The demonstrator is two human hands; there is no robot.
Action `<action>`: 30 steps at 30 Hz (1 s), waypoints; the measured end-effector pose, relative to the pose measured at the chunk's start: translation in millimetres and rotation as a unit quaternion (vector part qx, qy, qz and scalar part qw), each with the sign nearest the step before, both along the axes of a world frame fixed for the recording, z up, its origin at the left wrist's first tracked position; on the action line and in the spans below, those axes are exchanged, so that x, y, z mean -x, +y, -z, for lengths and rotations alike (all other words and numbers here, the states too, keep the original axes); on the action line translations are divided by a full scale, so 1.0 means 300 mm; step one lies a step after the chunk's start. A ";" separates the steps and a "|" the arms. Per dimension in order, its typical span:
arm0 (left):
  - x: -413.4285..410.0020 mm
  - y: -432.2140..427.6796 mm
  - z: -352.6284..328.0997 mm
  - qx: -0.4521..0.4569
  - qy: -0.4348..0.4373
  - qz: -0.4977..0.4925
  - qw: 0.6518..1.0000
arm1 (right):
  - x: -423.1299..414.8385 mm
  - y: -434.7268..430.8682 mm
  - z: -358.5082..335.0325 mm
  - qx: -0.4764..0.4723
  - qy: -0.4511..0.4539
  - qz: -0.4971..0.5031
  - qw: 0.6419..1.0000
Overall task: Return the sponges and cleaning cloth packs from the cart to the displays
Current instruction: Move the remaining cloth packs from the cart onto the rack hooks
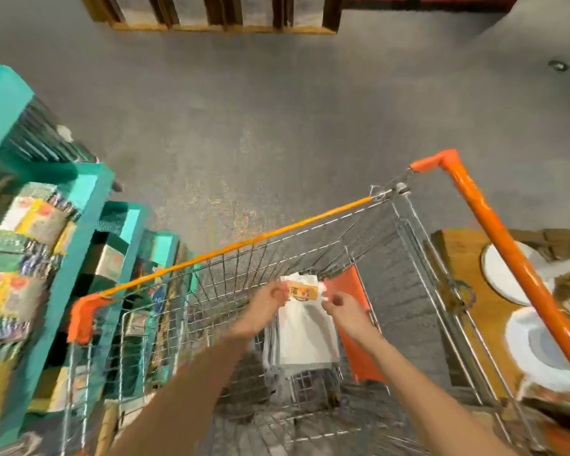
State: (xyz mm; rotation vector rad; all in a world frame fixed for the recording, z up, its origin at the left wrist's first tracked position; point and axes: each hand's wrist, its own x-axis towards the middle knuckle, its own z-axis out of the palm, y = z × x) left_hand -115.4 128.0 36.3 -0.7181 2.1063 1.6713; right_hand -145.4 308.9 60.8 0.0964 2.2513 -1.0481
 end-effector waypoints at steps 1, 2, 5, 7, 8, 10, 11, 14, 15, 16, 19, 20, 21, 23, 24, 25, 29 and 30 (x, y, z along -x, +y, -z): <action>0.016 0.004 0.046 0.011 -0.011 0.012 1.000 | 0.012 0.004 0.038 0.002 -0.012 0.002 1.000; 0.024 0.000 0.080 0.031 -0.020 0.029 0.999 | 0.015 0.004 0.055 0.004 -0.022 0.003 1.000; 0.066 0.008 0.212 0.083 -0.033 0.093 0.992 | 0.052 0.015 0.172 0.007 -0.050 0.022 0.998; 0.096 0.015 0.286 0.146 -0.050 0.128 0.980 | 0.070 0.021 0.245 0.004 -0.066 0.026 0.998; 0.111 0.013 0.315 0.164 -0.059 0.134 0.976 | 0.075 0.023 0.261 -0.001 -0.075 0.027 0.997; 0.142 0.018 0.370 0.215 -0.073 0.174 0.958 | 0.078 0.034 0.311 0.001 -0.090 0.039 0.995; 0.160 0.023 0.401 0.246 -0.069 0.215 0.943 | 0.081 0.040 0.331 0.006 -0.098 0.048 0.994; 0.192 0.031 0.476 0.325 -0.079 0.314 0.889 | 0.079 0.066 0.374 0.013 -0.115 0.069 0.991; 0.200 0.040 0.488 0.339 -0.093 0.318 0.880 | 0.081 0.078 0.387 0.010 -0.120 0.074 0.990; 0.203 0.047 0.503 0.352 -0.101 0.316 0.875 | 0.082 0.088 0.392 0.005 -0.121 0.074 0.990; 0.199 0.059 0.517 0.398 -0.099 0.311 0.857 | 0.083 0.113 0.410 -0.002 -0.129 0.075 0.989; 0.195 0.055 0.526 0.401 -0.096 0.312 0.856 | 0.084 0.119 0.412 -0.003 -0.129 0.073 0.989; 0.193 0.046 0.532 0.395 -0.097 0.314 0.858 | 0.087 0.122 0.414 -0.004 -0.131 0.076 0.989; 0.203 0.031 0.543 0.387 -0.093 0.316 0.861 | 0.096 0.129 0.422 0.006 -0.128 0.089 0.988; 0.212 0.025 0.547 0.390 -0.081 0.309 0.863 | 0.099 0.129 0.421 0.014 -0.125 0.093 0.988; 0.223 0.025 0.542 0.398 -0.069 0.304 0.863 | 0.101 0.131 0.424 0.017 -0.127 0.095 0.987; 0.216 0.056 0.495 0.356 -0.041 0.208 0.910 | 0.096 0.127 0.436 0.001 -0.136 0.074 0.988; 0.205 0.058 0.478 0.302 -0.052 0.142 0.941 | 0.095 0.121 0.435 -0.003 -0.139 0.064 0.988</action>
